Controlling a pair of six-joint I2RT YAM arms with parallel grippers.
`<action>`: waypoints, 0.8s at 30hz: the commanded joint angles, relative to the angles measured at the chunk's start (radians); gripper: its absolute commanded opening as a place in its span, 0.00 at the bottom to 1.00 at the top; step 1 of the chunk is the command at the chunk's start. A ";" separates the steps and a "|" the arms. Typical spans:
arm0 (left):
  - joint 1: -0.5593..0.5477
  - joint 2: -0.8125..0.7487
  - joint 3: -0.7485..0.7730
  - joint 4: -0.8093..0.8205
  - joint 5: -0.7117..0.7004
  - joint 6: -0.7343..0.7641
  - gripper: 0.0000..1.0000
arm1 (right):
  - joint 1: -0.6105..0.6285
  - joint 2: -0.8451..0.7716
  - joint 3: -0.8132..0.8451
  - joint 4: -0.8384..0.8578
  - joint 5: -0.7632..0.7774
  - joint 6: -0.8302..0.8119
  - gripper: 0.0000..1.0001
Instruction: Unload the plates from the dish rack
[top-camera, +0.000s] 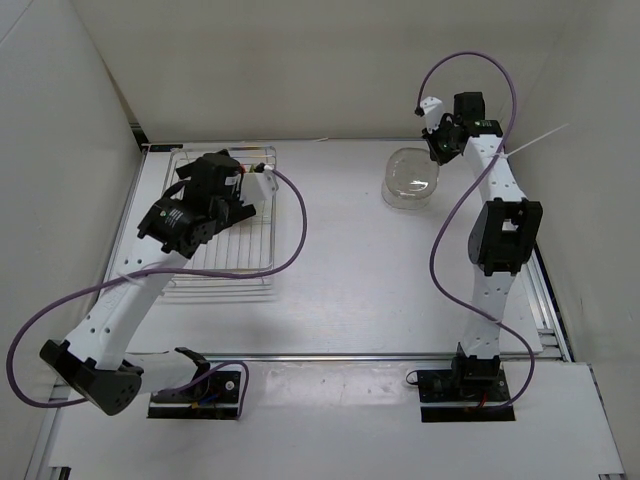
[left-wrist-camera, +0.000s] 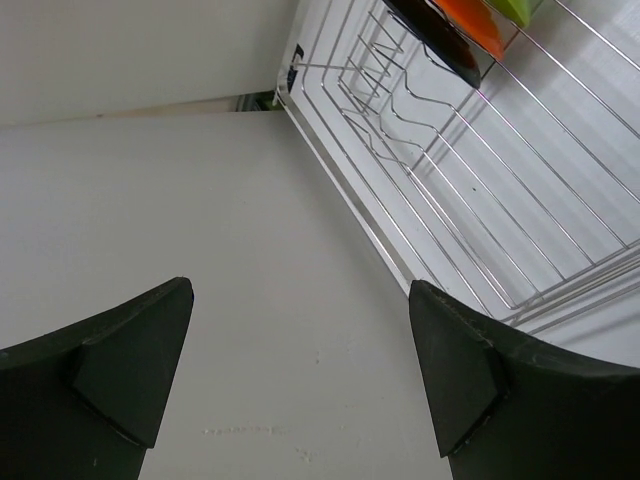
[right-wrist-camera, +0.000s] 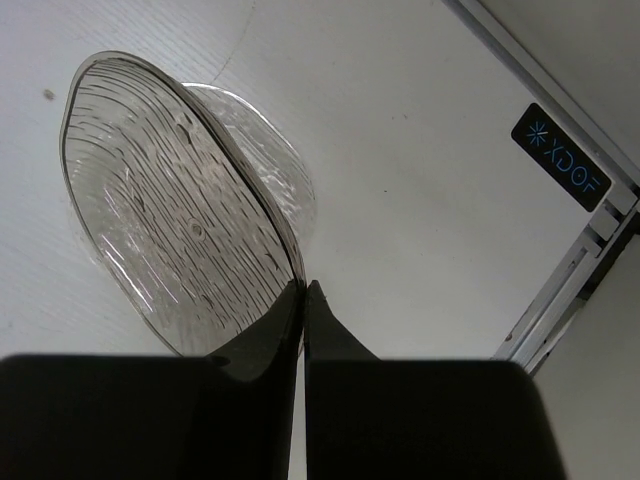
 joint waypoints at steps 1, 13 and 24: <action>0.012 -0.001 -0.008 -0.010 0.031 -0.024 1.00 | -0.008 0.024 0.062 0.072 -0.033 -0.007 0.00; 0.039 0.031 -0.018 -0.010 0.061 -0.033 1.00 | -0.008 0.096 0.084 0.105 -0.077 0.058 0.00; 0.058 0.022 -0.048 -0.010 0.070 -0.033 1.00 | -0.008 0.130 0.093 0.095 -0.097 0.067 0.00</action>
